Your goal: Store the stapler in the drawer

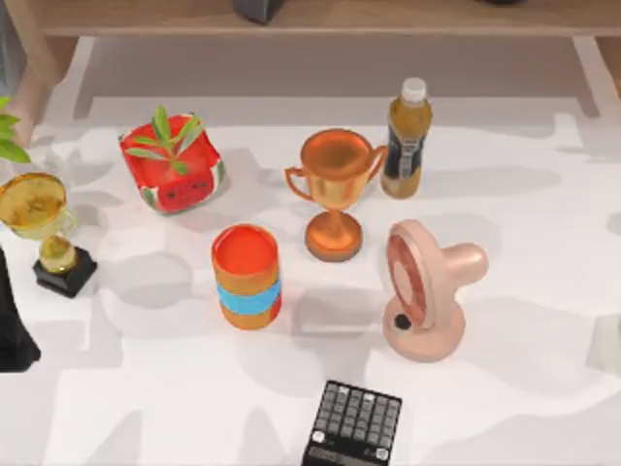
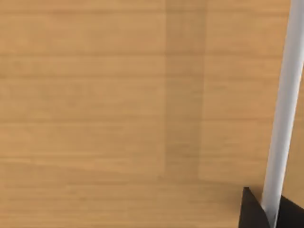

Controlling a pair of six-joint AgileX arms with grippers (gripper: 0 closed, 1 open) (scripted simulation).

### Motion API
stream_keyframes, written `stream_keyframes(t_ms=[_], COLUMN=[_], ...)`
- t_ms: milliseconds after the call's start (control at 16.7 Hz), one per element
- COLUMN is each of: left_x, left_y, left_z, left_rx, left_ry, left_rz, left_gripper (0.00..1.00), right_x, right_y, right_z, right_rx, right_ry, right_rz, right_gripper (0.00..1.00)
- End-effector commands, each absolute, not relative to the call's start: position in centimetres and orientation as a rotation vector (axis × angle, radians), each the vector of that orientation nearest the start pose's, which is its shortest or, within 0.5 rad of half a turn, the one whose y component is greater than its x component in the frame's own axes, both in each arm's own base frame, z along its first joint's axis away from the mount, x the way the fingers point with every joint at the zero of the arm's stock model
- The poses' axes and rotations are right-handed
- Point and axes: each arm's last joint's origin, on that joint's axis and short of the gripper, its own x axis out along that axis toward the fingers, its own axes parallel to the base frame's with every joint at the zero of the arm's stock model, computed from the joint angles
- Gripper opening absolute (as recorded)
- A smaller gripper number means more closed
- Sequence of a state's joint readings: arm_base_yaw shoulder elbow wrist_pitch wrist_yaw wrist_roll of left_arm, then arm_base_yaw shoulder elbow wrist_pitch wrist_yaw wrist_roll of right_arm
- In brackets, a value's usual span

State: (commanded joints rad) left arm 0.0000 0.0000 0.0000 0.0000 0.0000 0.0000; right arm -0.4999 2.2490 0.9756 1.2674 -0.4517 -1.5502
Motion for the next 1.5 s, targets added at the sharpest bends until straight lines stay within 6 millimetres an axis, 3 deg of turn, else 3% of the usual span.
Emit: stream_keyframes(t_ms=[480,780,1500], left_x=[10.6,10.6,10.6], left_y=[-0.1,-0.1,-0.1], left_z=[16.0,16.0,16.0], left_rx=[0.000,0.000,0.000], left_ry=[0.000,0.000,0.000], left_rz=[0.000,0.000,0.000], left_gripper=[1.00,1.00,1.00], right_x=[43.1,43.5,43.5], right_y=[-18.6,-18.5,-18.5], right_z=[8.8,8.8,8.8], right_rx=[-1.563,-1.559,-1.559], right_ry=[0.024,0.025,0.025], right_rz=[-0.014,-0.011,-0.011], right_gripper=[0.00,0.00,0.90])
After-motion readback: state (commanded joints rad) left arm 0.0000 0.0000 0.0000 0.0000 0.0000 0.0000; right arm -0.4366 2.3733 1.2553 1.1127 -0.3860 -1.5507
